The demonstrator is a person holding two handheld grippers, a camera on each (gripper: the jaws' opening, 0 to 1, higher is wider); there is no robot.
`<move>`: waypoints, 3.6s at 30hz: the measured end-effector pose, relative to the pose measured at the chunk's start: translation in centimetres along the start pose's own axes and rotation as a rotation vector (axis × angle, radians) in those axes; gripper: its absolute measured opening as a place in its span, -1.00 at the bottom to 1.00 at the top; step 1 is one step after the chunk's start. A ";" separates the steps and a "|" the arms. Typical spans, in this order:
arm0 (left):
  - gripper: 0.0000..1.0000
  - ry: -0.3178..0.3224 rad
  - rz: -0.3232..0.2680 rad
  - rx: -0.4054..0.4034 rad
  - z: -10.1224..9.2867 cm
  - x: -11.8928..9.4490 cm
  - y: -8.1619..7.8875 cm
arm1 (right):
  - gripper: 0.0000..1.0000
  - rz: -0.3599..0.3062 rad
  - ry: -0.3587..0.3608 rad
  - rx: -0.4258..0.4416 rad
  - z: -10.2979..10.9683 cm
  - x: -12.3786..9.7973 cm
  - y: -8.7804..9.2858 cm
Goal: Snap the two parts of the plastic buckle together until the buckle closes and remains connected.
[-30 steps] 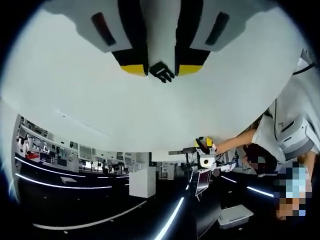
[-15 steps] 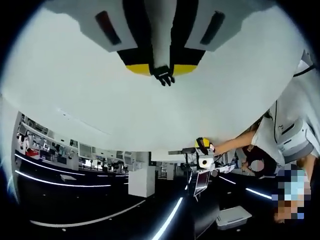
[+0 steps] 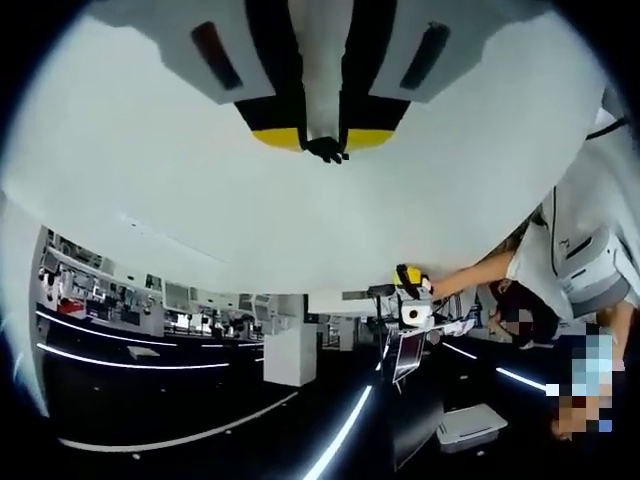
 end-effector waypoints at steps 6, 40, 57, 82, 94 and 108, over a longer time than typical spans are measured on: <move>-0.74 -0.006 -0.001 0.010 -0.2 0.1 -0.1 | -0.75 -0.015 0.013 0.010 0.0 0.1 -0.6; -0.75 0.067 -0.022 0.007 -4.9 11.5 -5.2 | -0.75 -0.005 0.123 0.126 5.0 7.1 -4.8; -0.75 0.054 0.011 0.061 -6.5 13.5 -4.8 | -0.75 0.023 0.137 0.099 6.5 8.4 -4.8; -0.74 0.102 0.096 0.123 -7.0 14.1 -2.9 | -0.75 0.058 0.108 0.028 7.4 8.6 -4.2; -0.57 0.099 0.083 0.185 -7.2 14.0 -2.9 | -0.55 0.069 0.071 -0.005 8.0 8.6 -4.2; -0.40 0.131 0.082 0.163 -7.2 13.8 -3.0 | -0.35 -0.002 -0.110 -0.059 8.2 9.2 -4.9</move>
Point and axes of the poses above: the point that each gripper's makers call its tool centre point, and the gripper's own axes: x roughly forward along the fingers, z roughly to its left, y roughly out of its underside, the point moved 1 cm from there along -x, roughly backward along the fingers, and after that the axes turned 11 degrees about -x, right-handed, at the moved point
